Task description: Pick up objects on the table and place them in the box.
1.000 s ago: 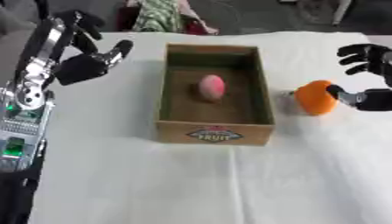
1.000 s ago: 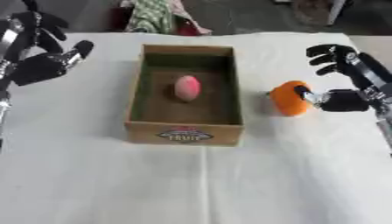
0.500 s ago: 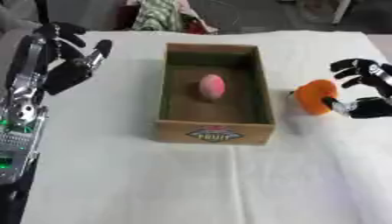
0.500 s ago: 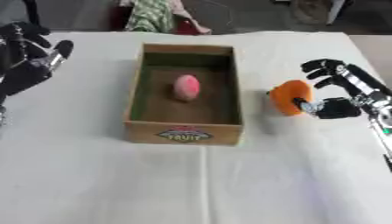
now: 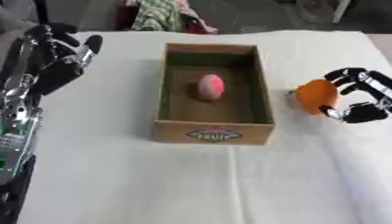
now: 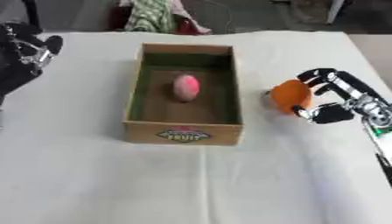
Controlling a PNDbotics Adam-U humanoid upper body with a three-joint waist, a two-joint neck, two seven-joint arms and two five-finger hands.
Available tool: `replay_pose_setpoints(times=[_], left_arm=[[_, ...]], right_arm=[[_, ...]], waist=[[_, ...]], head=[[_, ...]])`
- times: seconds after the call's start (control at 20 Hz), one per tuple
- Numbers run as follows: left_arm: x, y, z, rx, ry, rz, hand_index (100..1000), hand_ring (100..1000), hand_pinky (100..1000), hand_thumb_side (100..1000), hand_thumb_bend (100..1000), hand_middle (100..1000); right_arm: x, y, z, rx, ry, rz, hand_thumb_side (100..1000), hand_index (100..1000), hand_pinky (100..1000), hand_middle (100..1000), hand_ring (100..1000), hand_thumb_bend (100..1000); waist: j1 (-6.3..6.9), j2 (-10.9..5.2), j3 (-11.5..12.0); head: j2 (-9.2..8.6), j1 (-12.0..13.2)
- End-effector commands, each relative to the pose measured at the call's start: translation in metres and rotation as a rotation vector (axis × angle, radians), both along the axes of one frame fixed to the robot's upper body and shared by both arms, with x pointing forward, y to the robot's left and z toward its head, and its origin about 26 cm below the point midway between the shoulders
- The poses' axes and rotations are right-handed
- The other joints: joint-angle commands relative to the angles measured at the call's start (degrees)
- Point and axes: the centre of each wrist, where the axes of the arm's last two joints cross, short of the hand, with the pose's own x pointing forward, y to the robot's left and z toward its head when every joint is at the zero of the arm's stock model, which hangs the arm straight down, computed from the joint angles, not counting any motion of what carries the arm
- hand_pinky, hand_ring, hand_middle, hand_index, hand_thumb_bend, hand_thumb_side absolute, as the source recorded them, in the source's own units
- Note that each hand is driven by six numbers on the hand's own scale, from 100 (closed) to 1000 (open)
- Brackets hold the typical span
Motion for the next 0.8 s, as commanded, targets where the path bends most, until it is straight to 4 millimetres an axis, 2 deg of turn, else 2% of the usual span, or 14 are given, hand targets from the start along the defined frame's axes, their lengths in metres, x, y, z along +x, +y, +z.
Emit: replay_pose_setpoints(times=[0.05,0.35,0.4,0.45,0.5,0.55,0.6,0.65,0.8], left_arm=[[-0.001,0.006,0.008,0.015,-0.024,0.010,699,490,574,400,521,517],[-0.001,0.006,0.008,0.014,-0.022,0.010,699,490,573,401,520,517],[-0.001,0.006,0.008,0.014,-0.021,0.010,699,490,573,401,520,517],[-0.001,0.006,0.007,0.014,-0.021,0.010,699,490,573,401,520,517],[-0.001,0.006,0.008,0.014,-0.021,0.010,699,490,573,400,520,517],[-0.001,0.006,0.008,0.014,-0.022,0.011,699,490,573,400,520,517],[-0.001,0.006,0.008,0.014,-0.022,0.012,699,489,573,401,519,517],[-0.001,0.006,0.008,0.014,-0.021,0.012,699,489,573,401,519,516],[-0.002,0.006,0.008,0.013,-0.022,0.012,699,489,573,401,517,517]], right_arm=[[0.003,-0.004,0.011,-0.052,-0.026,-0.013,100,831,720,787,801,368],[0.004,-0.003,0.009,-0.081,-0.046,-0.031,100,751,711,771,788,321],[0.004,-0.003,0.009,-0.081,-0.055,-0.035,100,689,703,755,776,284],[0.004,-0.003,0.010,-0.080,-0.068,-0.043,100,679,701,752,774,275],[0.004,-0.004,0.011,-0.075,-0.086,-0.053,100,575,689,730,756,211],[0.003,-0.004,0.013,-0.070,-0.107,-0.064,100,546,685,722,751,195],[0.003,-0.004,0.015,-0.065,-0.128,-0.074,100,473,676,701,735,126],[0.003,-0.004,0.017,-0.056,-0.151,-0.085,100,446,671,692,728,100],[0.002,-0.004,0.024,-0.020,-0.214,-0.116,100,347,655,658,701,100]], waist=[[0.09,-0.99,0.0],[0.12,-0.99,0.1],[0.13,-0.99,0.0],[0.13,-0.99,0.0],[0.12,-1.00,0.0],[0.12,-1.01,0.0],[0.12,-1.03,0.0],[0.11,-1.04,0.0],[0.08,-1.09,0.0]], head=[[-0.12,-0.2],[-0.06,-0.3],[-0.07,-0.3],[-0.09,-0.3],[-0.08,-0.2],[-0.07,-0.2],[-0.06,-0.2],[-0.07,-0.2],[-0.11,-0.1]])
